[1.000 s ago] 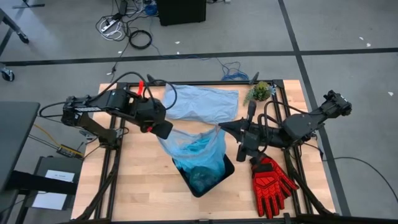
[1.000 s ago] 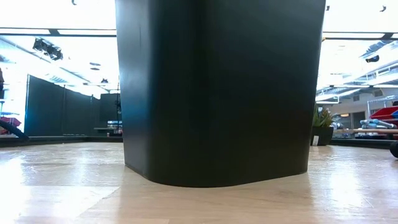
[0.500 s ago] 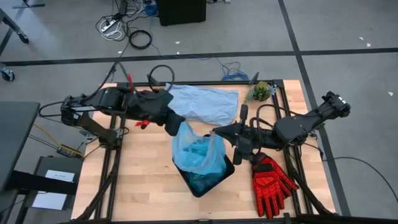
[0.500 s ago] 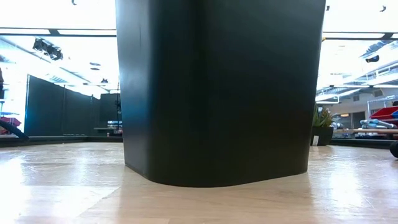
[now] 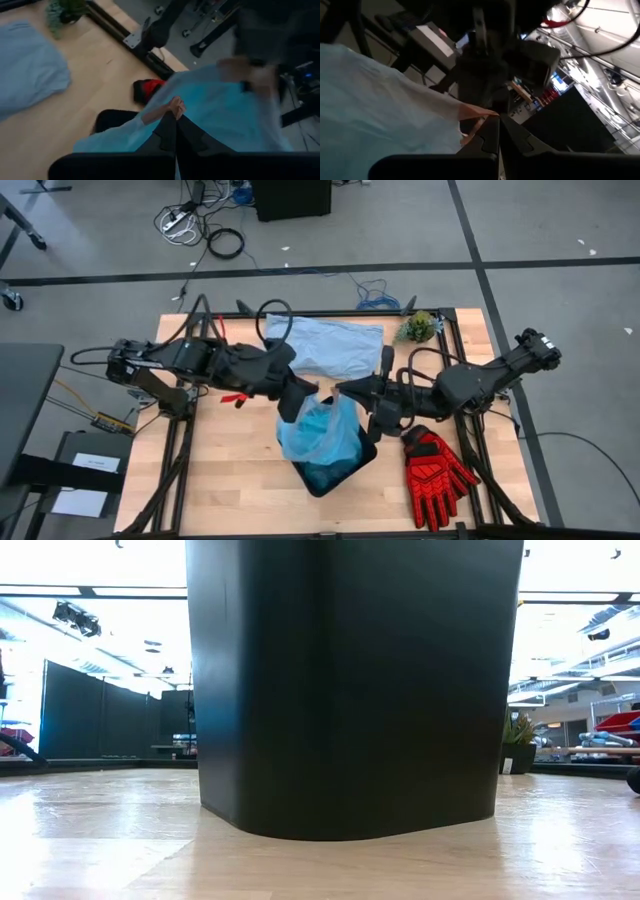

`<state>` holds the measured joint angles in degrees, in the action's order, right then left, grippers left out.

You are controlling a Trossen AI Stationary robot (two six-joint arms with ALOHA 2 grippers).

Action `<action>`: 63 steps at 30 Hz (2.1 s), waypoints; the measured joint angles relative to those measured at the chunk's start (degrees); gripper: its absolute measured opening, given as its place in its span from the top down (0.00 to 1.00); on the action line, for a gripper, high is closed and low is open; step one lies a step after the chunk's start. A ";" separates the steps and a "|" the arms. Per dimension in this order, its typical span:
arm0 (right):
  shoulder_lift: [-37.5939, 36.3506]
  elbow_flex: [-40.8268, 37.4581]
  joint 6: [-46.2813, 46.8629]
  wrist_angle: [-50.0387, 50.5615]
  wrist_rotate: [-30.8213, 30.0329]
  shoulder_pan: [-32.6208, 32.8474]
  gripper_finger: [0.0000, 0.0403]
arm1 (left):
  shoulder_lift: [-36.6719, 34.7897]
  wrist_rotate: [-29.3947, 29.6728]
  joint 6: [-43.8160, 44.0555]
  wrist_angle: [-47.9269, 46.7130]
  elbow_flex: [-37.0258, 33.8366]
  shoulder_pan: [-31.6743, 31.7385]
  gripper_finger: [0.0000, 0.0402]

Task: Place trash/remove bag and relplace
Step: Close the light blue trash bag

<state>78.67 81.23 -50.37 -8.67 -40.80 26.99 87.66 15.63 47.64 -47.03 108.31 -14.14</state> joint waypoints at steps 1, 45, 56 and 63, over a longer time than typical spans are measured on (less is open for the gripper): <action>0.00 0.00 0.41 0.13 -0.08 -0.19 0.99 | 0.00 0.35 -0.70 0.59 0.00 -0.25 1.00; 1.88 -0.02 9.66 1.91 12.06 -5.59 0.73 | 2.60 -4.53 0.19 10.18 0.07 -2.49 1.00; 1.86 -0.02 9.69 1.68 16.93 -5.74 1.00 | 2.67 -4.79 1.08 10.04 0.07 -2.55 1.00; 1.86 -0.02 9.08 -2.09 11.45 -4.91 1.00 | 2.52 -5.47 2.19 10.46 0.07 -2.70 0.98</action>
<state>80.53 81.21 -41.30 -10.76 -29.36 22.08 90.18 10.17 49.83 -36.57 108.38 -16.84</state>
